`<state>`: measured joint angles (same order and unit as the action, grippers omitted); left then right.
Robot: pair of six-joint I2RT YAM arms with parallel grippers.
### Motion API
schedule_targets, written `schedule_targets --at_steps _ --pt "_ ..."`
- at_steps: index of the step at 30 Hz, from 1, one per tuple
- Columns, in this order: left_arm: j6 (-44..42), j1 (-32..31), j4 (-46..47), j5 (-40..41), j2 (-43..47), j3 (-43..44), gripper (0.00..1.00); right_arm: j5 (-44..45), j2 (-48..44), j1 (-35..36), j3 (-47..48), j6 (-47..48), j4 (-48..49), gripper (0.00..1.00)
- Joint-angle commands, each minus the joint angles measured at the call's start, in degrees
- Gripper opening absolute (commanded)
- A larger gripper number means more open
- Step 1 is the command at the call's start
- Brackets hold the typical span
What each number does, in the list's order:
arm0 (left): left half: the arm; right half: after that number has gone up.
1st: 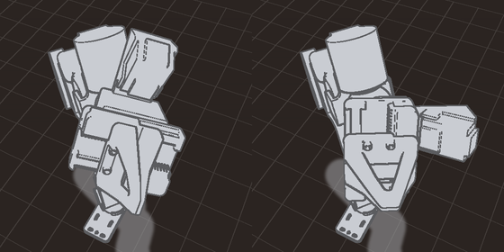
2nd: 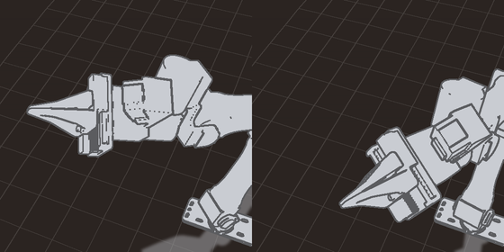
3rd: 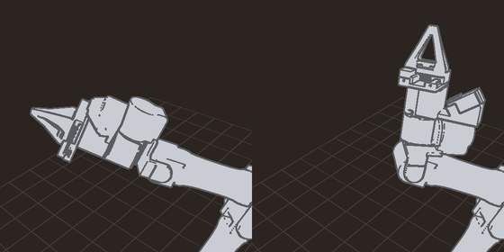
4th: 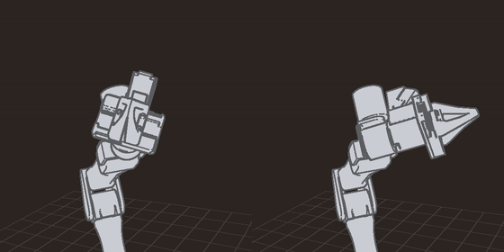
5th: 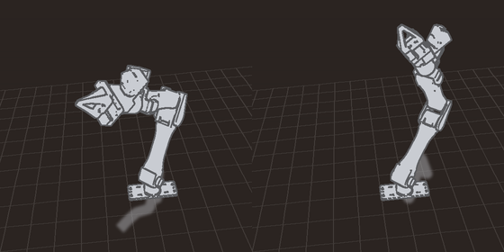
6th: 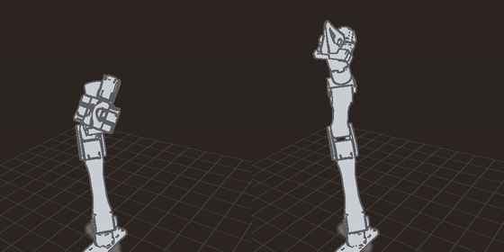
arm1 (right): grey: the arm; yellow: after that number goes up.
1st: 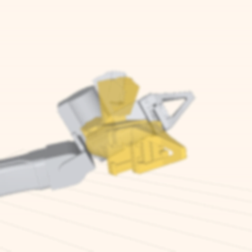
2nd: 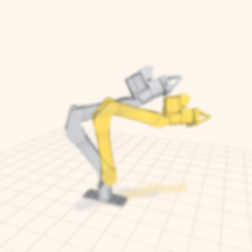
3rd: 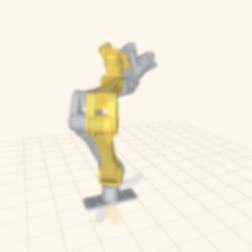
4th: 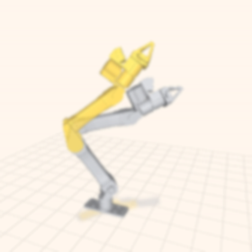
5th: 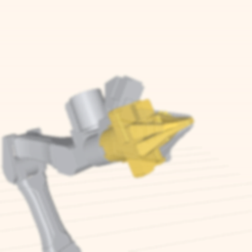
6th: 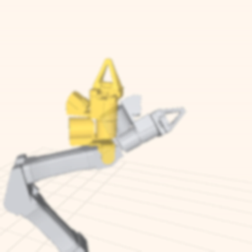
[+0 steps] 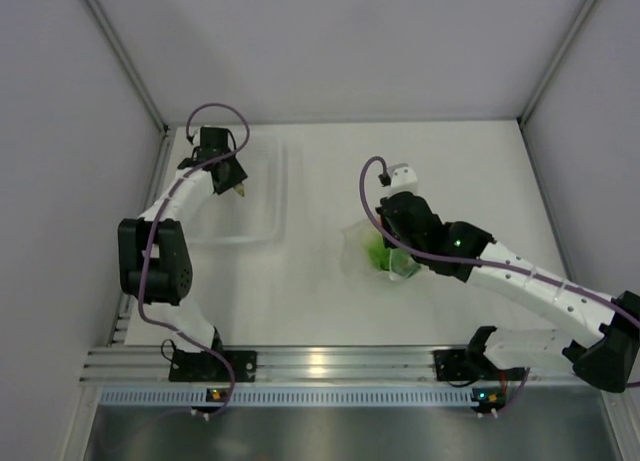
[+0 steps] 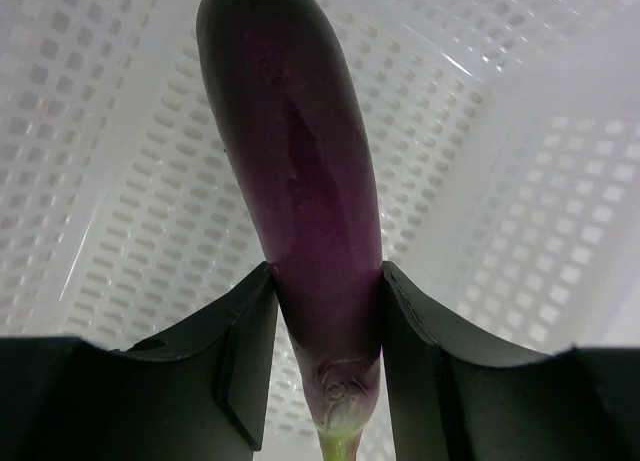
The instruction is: Open the zip-top bag and remove the fake food
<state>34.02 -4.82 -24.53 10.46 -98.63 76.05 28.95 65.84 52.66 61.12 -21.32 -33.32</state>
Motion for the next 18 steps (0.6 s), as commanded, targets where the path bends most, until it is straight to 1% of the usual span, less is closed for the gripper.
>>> schedule_targets --at_steps 1,2,3,5,6,7,9,11,12,13,15,18 --pt "-1.32 2.79 0.36 -3.07 -5.76 4.45 0.10 -1.79 -1.33 -0.99 1.72 0.67 3.97 0.00" --pt "-1.59 3.06 0.28 -3.16 -7.09 5.07 0.13 -1.79 -1.07 -1.07 1.81 0.84 3.88 0.00" --pt "-1.94 3.58 0.10 -4.90 -8.58 6.46 0.22 -1.97 -1.07 -1.07 1.81 0.84 3.96 0.00" --pt "-1.33 4.38 0.19 -7.28 -12.01 6.74 0.27 -2.40 -1.07 -1.07 1.81 0.93 3.88 0.00" --pt "-0.89 5.16 0.28 -7.73 -12.63 6.74 0.42 -2.58 -1.07 -1.07 1.72 0.93 3.88 0.00" --pt "-0.62 6.04 0.19 -7.04 -13.08 6.65 0.51 -2.58 -1.16 -0.99 1.72 0.93 3.79 0.00" --pt "-0.27 6.05 0.28 -6.42 -12.90 6.13 0.63 -2.32 -1.07 -1.16 1.63 1.11 3.09 0.00" --pt "-0.10 5.96 0.36 -5.28 -11.33 5.86 0.73 -2.14 -1.16 -1.16 1.46 1.11 2.74 0.00" --pt "-0.09 5.96 0.36 -5.36 -10.28 5.78 0.82 -2.14 -1.24 -1.25 1.37 1.02 2.82 0.00" --pt "-0.18 5.96 0.28 -5.97 -9.66 6.12 0.85 -2.23 -1.16 -1.34 1.37 1.02 2.82 0.00" --pt "-0.27 5.96 0.36 -7.11 -7.91 6.13 0.96 -2.49 -1.07 -1.34 1.37 0.76 3.00 0.00" --pt "-0.09 5.96 0.36 -9.22 -5.27 5.95 0.98 -2.76 -0.46 -1.34 1.72 0.67 3.09 0.00"
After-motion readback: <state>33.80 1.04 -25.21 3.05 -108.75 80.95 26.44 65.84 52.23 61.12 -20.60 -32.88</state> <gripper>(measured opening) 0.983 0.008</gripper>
